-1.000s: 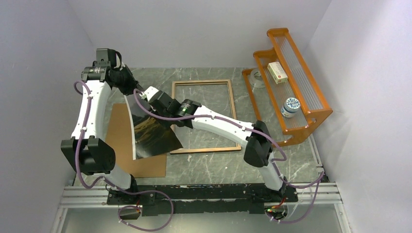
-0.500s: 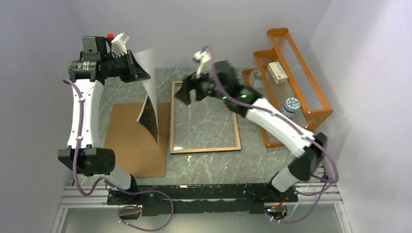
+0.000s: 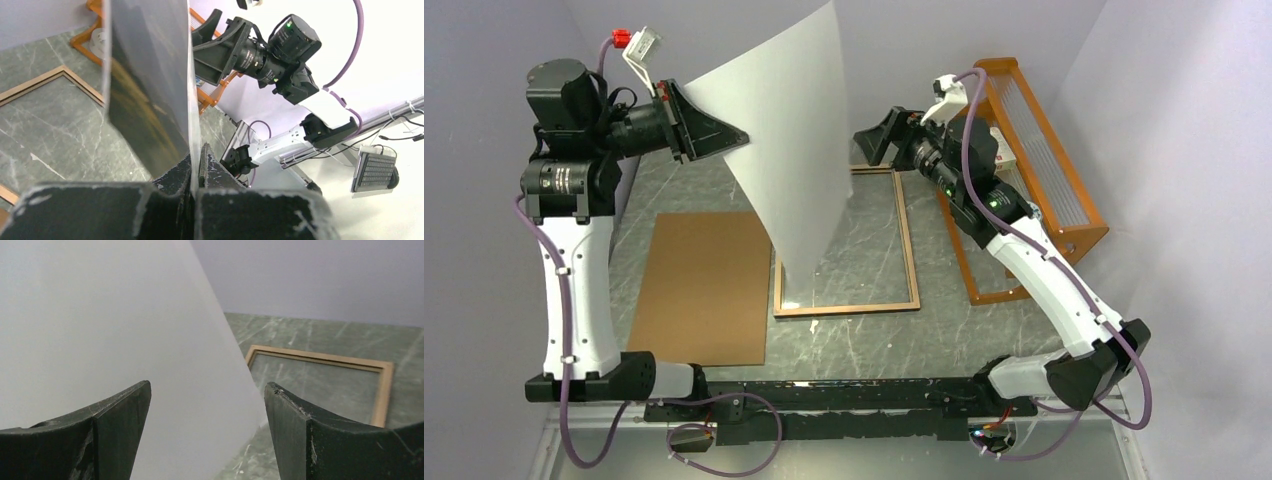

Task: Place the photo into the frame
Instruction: Turn over the photo from the photo frame.

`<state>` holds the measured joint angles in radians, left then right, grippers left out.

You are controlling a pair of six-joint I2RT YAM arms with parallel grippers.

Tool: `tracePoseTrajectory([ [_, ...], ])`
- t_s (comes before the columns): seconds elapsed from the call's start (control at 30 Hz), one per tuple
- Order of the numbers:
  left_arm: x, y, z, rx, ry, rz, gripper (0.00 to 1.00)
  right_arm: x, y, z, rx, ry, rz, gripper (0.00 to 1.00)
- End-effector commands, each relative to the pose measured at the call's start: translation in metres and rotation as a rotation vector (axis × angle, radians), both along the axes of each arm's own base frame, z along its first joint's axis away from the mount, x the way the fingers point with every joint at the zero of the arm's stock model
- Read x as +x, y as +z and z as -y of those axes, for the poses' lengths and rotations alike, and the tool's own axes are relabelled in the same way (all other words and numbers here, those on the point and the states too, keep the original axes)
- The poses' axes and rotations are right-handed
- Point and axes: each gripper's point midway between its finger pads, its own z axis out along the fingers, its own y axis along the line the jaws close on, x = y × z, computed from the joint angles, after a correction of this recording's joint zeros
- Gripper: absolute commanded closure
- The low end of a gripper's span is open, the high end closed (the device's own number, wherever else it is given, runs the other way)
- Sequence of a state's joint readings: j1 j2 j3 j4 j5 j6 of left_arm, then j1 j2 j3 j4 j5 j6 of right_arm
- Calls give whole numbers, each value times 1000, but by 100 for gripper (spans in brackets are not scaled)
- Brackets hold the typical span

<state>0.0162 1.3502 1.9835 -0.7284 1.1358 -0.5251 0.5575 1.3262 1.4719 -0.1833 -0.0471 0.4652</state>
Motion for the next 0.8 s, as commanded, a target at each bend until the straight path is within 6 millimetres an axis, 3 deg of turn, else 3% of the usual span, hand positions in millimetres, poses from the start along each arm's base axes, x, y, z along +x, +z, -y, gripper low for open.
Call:
tracePoseTrajectory([
  [0.0,40,-34,-9,34,78,-159,97,11,2,35,19,-192,-7,14],
  [0.2,108,-160,-23,126,142,-506,97,14,-21,59,-22,-323,-72,15],
  [0.3,133,-216,-25,155,126,-592,97,11,-30,64,-35,-343,-88,16],
  [0.4,156,-259,-28,194,121,-618,98,9,-40,67,-42,-348,-106,16],
  [0.57,186,-305,-21,216,76,-643,97,8,-55,66,-55,-348,-138,16],
  [0.7,215,-330,-19,238,41,-597,97,8,-66,67,-80,-349,-163,16],
  [0.77,221,-340,-7,258,-7,-615,97,7,-73,67,-95,-352,-181,16],
])
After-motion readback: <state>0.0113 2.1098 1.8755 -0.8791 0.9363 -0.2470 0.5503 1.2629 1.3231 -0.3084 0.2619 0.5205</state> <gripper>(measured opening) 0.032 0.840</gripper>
